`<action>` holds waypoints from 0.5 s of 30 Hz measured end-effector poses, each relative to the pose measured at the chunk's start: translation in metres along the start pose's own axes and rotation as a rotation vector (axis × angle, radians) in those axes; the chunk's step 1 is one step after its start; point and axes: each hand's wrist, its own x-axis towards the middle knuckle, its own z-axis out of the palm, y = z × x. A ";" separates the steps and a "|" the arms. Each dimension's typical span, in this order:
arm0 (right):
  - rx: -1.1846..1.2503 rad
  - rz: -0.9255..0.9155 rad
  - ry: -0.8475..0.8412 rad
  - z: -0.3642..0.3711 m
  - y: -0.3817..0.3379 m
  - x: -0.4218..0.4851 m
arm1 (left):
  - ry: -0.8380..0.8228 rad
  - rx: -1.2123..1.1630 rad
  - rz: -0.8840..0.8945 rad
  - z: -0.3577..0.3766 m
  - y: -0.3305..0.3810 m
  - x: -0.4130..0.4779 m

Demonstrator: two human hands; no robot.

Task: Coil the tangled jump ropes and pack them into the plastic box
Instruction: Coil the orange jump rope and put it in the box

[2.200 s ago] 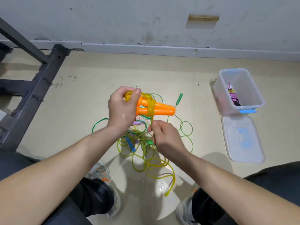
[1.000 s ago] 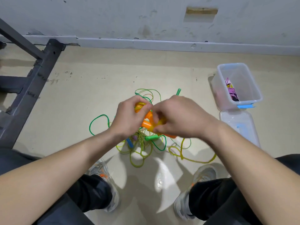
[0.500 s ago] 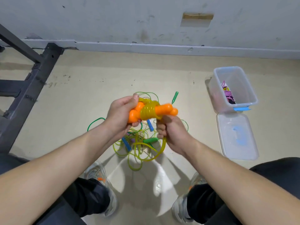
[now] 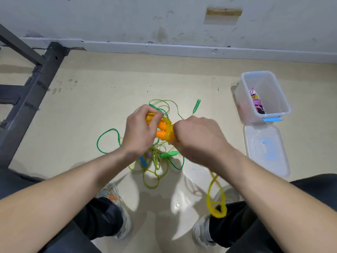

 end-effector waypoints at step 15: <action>1.792 0.397 -0.026 0.083 0.026 0.018 | -0.276 -0.754 -0.396 -0.017 0.018 0.013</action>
